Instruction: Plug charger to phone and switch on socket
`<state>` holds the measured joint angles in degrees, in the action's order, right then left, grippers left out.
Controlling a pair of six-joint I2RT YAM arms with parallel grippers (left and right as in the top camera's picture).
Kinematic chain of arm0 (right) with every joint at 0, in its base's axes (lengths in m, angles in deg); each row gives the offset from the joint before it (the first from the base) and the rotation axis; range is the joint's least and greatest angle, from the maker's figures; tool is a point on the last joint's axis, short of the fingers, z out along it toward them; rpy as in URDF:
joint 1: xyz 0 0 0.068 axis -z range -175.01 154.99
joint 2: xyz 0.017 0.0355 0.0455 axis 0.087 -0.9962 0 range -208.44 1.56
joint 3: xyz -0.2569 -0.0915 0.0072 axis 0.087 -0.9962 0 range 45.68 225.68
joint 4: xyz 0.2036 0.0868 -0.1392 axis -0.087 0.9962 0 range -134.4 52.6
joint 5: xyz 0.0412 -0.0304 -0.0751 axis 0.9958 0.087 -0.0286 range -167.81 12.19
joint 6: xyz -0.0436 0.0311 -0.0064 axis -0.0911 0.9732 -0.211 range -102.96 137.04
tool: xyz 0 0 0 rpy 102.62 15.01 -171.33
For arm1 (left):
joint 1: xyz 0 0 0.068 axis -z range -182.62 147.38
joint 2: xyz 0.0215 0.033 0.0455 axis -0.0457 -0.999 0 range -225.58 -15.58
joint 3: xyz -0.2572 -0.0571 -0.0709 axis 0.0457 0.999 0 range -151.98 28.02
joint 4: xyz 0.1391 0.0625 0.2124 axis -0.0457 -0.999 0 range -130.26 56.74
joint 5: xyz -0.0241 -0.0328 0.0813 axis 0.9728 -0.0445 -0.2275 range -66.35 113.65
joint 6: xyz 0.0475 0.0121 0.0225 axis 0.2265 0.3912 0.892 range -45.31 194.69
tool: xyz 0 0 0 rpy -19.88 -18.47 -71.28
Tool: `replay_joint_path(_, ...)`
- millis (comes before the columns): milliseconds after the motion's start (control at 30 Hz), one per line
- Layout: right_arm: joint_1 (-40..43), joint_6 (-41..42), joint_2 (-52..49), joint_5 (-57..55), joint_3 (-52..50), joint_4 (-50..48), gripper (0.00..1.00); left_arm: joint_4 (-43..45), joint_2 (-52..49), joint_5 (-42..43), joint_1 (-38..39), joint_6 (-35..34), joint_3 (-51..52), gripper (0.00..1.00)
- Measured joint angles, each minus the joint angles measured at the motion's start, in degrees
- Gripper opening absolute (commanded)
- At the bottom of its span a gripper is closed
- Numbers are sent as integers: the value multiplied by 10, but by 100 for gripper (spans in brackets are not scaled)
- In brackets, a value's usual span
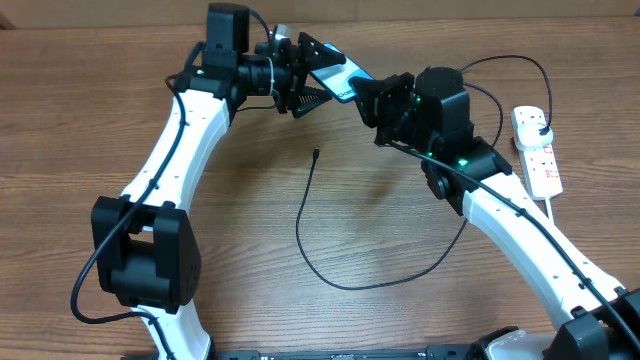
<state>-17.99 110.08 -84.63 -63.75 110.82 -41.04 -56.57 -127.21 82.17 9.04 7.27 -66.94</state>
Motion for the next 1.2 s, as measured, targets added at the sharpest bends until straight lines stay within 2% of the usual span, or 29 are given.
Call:
replay_joint_path(100, -3, 9, 0, -3, 0, 5, 4, 1, 0, -25, 7, -28, 0, 64)
replay_joint_path(267, -3, 15, 0, -10, 0, 12, 4, 2, 0, -53, 7, -78, 0, 36)
replay_joint_path(333, -3, 15, 0, -10, 0, 12, 4, 2, 0, -65, 7, -103, 0, 32)
replay_joint_path(500, -3, 15, 0, -10, 0, 12, 4, 2, 0, -72, 7, -135, 0, 30)
replay_joint_path(567, -3, 15, 0, -10, 0, 13, 4, 2, 0, -73, 7, -139, 0, 24)
replay_joint_path(700, -3, 24, 0, -9, 0, 16, 4, 3, 0, -74, 7, -159, 0, 20)
replay_joint_path(1200, -3, 90, 0, 16, 0, 6, 4, 24, 0, -76, 7, -210, 0, 21)
